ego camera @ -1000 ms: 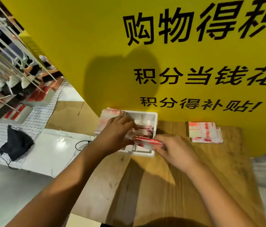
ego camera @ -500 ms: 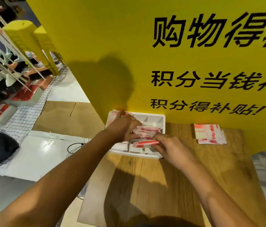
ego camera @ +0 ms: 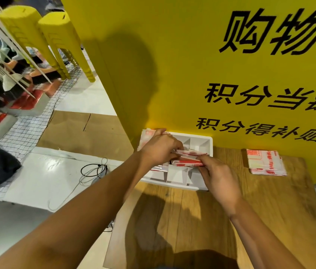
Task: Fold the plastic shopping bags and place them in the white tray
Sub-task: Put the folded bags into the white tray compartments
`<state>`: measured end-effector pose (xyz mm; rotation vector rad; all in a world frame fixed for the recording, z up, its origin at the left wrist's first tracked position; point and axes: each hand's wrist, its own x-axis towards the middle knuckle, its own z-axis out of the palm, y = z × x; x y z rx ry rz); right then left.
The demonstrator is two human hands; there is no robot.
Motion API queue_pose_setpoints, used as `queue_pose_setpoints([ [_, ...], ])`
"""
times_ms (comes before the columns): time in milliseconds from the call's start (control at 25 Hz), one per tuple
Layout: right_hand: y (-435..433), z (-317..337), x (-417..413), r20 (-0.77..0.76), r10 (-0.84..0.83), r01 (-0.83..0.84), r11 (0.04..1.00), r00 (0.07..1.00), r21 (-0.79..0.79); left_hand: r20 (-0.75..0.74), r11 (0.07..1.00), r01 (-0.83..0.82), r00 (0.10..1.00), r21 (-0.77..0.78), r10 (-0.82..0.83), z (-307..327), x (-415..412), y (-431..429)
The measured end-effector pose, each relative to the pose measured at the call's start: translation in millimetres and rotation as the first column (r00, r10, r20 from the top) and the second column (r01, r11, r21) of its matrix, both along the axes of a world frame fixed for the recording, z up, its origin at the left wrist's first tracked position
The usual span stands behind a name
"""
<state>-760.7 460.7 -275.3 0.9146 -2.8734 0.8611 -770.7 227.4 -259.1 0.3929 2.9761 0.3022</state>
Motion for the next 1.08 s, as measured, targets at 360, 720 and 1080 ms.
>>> queue_pose_setpoints([
  [360, -4.1, -11.4, -5.7, -0.193, 0.081, -0.037, 0.974, 0.978, 0.223, 0.052, 0.999, -0.017, 0.998, -0.031, 0.019, 2.7, -1.7, 1.4],
  [720, -17.8, -4.1, -13.6, -0.084, -0.055, 0.08, 0.939, 0.995, 0.334, 0.067, 0.999, 0.013, 0.998, -0.038, -0.011, 20.6, 11.3, 13.4],
  [1080, -5.0, 0.7, -11.3, -0.084, -0.052, 0.069, 0.977, 0.995, 0.204, -0.126, 0.997, -0.061, 0.991, -0.037, 0.056, 17.2, 42.9, 24.3],
])
